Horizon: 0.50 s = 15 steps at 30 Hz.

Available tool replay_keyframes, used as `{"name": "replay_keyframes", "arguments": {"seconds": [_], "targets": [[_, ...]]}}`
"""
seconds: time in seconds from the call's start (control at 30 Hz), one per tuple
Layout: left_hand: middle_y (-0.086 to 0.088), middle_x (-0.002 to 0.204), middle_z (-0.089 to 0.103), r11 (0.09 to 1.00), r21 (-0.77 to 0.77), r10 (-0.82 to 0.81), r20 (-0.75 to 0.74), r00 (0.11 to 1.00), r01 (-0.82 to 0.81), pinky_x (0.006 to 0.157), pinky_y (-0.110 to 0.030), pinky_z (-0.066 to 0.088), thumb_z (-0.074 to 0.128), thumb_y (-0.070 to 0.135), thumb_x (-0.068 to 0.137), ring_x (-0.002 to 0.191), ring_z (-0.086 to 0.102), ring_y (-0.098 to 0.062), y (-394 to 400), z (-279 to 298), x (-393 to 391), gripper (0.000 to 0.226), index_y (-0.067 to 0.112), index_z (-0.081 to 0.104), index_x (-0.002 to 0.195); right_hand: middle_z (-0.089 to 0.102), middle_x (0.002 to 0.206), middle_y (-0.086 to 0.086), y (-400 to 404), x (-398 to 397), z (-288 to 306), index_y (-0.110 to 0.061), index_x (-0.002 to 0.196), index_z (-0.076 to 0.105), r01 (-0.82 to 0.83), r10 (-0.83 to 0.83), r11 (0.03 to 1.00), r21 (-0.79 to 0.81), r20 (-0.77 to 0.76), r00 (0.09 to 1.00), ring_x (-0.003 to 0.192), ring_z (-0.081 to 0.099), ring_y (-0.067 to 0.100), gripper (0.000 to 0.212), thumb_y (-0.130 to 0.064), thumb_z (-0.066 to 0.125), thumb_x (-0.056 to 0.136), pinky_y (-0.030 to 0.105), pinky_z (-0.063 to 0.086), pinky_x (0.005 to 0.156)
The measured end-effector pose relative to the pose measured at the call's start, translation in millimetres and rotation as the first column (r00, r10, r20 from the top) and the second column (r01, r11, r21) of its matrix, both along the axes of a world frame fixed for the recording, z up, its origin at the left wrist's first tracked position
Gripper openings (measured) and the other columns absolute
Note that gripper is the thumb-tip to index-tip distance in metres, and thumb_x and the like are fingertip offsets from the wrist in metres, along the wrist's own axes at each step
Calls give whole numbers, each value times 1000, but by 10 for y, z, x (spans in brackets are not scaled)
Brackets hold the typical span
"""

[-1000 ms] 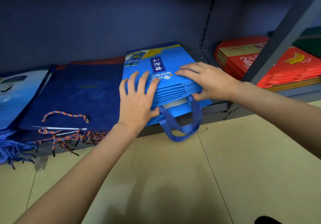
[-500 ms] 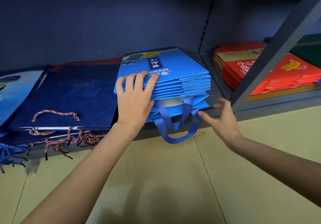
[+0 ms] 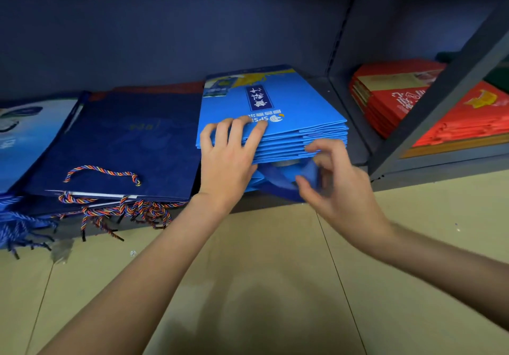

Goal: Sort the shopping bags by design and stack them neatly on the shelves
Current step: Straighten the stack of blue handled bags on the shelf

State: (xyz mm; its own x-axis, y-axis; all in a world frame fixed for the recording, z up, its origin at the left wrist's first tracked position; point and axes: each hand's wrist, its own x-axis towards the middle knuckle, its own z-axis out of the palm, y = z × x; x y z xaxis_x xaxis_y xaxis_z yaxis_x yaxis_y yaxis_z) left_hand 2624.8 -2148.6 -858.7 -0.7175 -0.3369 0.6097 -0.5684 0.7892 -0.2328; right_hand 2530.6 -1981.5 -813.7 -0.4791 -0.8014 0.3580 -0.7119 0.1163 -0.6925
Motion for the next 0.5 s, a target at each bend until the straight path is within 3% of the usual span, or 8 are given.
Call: {"name": "replay_keyframes", "arguments": {"seconds": [0.07, 0.13, 0.17, 0.23, 0.3, 0.33, 0.43, 0.5], "targets": [[-6, 117, 59, 1000, 20, -9, 12, 1000, 8, 88, -40, 28, 87, 32, 49, 100, 56, -29, -3, 24, 14, 84, 21, 51, 124, 61, 79, -1, -106, -140, 81, -19, 103, 49, -118, 106, 989, -90, -130, 986, 67, 55, 10, 23, -11, 61, 85, 16, 44, 66], [-5, 116, 60, 999, 32, -9, 8, 1000, 9, 86, -38, 28, 88, 34, 48, 99, 56, -28, -20, 58, 19, 83, 21, 55, 123, 65, 96, 7, -211, -251, -20, -8, 101, 59, -232, 193, 971, -62, -376, 906, 85, 59, 15, 13, -8, 53, 90, 24, 47, 81], [-5, 116, 61, 999, 38, -11, 0, 1000, 11, 85, -37, 29, 88, 35, 48, 99, 53, -27, -28, 71, 19, 82, 22, 56, 122, 64, 104, 9, -250, -295, -123, -5, 107, 58, -274, 252, 961, 40, -540, 803, 96, 57, 17, 20, -5, 47, 90, 24, 43, 90], [-5, 115, 61, 998, 55, -22, -20, 1000, 23, 85, -37, 28, 88, 35, 49, 100, 45, -25, -44, 94, 22, 80, 21, 57, 122, 63, 113, 12, -278, -388, -400, -2, 119, 53, -298, 410, 911, 286, -720, 561, 107, 55, 21, 38, 0, 38, 84, 25, 41, 96], [-5, 116, 61, 995, 95, -34, -47, 998, 38, 85, -37, 28, 87, 32, 51, 101, 41, -24, -41, 118, 26, 78, 21, 58, 122, 65, 116, 15, -251, -430, -660, 2, 121, 56, -210, 493, 868, 450, -733, 469, 109, 61, 25, 49, 1, 37, 77, 28, 47, 92], [-5, 116, 61, 992, 116, -33, -66, 997, 40, 86, -37, 27, 87, 31, 52, 102, 41, -24, -38, 135, 24, 77, 21, 58, 123, 65, 117, 15, -254, -427, -800, 3, 121, 58, -125, 502, 851, 510, -719, 481, 110, 62, 25, 50, -2, 43, 73, 27, 49, 90], [-4, 116, 60, 987, 154, -25, -114, 993, 42, 87, -37, 26, 86, 28, 56, 102, 41, -24, -49, 214, -4, 74, 21, 58, 123, 61, 122, 19, -330, -291, -999, 8, 121, 57, 37, 508, 723, 690, -567, 648, 114, 60, 25, 68, -8, 72, 57, 28, 51, 87], [-5, 117, 60, 988, 153, -6, -130, 991, 26, 87, -37, 25, 85, 28, 57, 102, 38, -23, -68, 244, -29, 73, 21, 57, 124, 34, 147, 22, -493, -197, -1007, 11, 140, 27, 71, 394, 713, 698, -481, 783, 137, 35, 26, 78, -7, 66, 75, 28, 36, 107]]}}
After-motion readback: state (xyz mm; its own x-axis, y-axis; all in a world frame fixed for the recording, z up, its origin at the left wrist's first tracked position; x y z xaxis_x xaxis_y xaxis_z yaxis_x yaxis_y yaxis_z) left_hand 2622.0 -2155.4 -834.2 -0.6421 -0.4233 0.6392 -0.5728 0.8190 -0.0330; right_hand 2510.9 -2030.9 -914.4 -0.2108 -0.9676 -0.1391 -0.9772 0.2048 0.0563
